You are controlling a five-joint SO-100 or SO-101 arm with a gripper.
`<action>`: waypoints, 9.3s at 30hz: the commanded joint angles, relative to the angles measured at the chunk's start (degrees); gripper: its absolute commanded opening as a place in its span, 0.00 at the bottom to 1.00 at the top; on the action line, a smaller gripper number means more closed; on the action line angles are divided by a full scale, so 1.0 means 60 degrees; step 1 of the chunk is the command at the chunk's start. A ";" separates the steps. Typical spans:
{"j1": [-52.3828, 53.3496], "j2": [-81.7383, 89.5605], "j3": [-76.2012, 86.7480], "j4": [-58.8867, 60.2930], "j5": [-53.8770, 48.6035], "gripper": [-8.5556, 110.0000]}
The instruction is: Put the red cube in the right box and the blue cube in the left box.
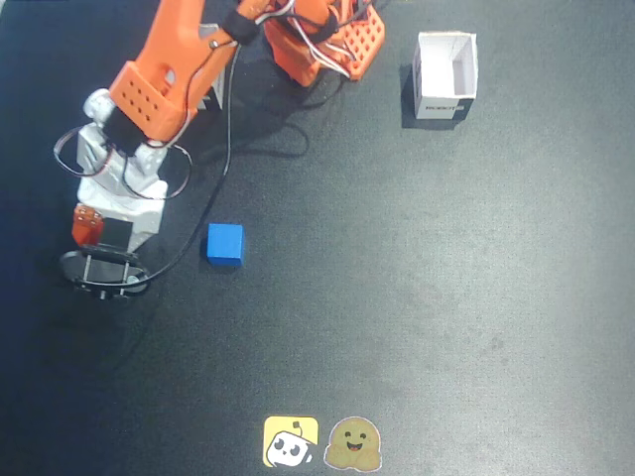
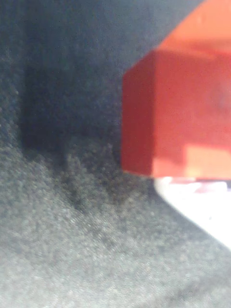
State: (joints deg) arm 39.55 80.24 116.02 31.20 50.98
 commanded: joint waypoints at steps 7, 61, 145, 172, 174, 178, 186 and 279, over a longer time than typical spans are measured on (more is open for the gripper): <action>0.0073 0.2344 -0.0352 0.2139 0.0571 0.18; 0.4116 0.9844 0.3457 0.7339 0.5625 0.18; -0.2622 1.2656 0.5347 0.6006 0.3882 0.07; -0.2769 0.6079 0.2490 0.2490 0.2607 0.14; -0.2871 0.5903 0.2461 0.2344 0.2681 0.16; -0.3091 0.5684 0.2461 0.2080 0.2886 0.17; -0.3354 0.5317 0.2651 0.1714 0.3252 0.19; 0.0483 0.8071 0.3706 0.4072 0.3018 0.14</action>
State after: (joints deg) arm 39.55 125.95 140.98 53.96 68.99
